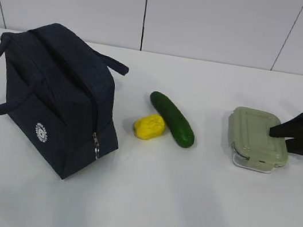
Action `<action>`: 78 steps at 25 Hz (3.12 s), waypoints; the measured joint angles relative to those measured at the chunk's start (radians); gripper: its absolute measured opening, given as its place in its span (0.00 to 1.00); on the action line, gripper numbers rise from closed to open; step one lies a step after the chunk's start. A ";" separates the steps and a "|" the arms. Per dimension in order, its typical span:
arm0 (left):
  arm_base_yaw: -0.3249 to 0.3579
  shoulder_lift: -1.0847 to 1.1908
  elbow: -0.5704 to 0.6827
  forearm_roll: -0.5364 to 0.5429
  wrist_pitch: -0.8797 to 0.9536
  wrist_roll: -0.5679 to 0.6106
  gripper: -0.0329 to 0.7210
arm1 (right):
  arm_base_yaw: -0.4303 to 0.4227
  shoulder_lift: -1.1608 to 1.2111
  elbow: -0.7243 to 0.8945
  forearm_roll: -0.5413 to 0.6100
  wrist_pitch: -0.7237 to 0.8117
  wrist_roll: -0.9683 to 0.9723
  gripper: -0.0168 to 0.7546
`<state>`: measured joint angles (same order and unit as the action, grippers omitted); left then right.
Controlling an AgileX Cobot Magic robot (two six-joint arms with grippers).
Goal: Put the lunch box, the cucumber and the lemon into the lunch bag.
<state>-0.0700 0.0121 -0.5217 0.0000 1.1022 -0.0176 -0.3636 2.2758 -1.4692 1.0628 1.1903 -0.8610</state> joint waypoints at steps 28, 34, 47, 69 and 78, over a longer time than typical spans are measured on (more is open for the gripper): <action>0.000 0.242 -0.106 -0.048 -0.090 -0.065 0.36 | 0.053 -0.091 0.005 0.006 -0.035 0.069 0.50; 0.000 0.436 -0.124 -0.212 -0.298 -0.186 0.46 | 0.055 -0.101 0.005 0.010 -0.035 0.078 0.50; 0.000 0.981 -0.126 -0.818 -0.613 -0.068 0.53 | 0.055 -0.141 0.005 0.026 -0.035 0.086 0.50; 0.000 1.345 -0.296 -1.126 -0.693 0.335 0.51 | 0.057 -0.148 0.005 0.029 -0.035 0.086 0.50; 0.000 1.433 -0.296 -1.161 -0.679 0.335 0.52 | 0.057 -0.148 0.005 0.034 -0.035 0.086 0.50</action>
<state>-0.0700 1.4451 -0.8174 -1.1613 0.4229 0.3177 -0.3066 2.1278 -1.4640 1.0969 1.1555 -0.7747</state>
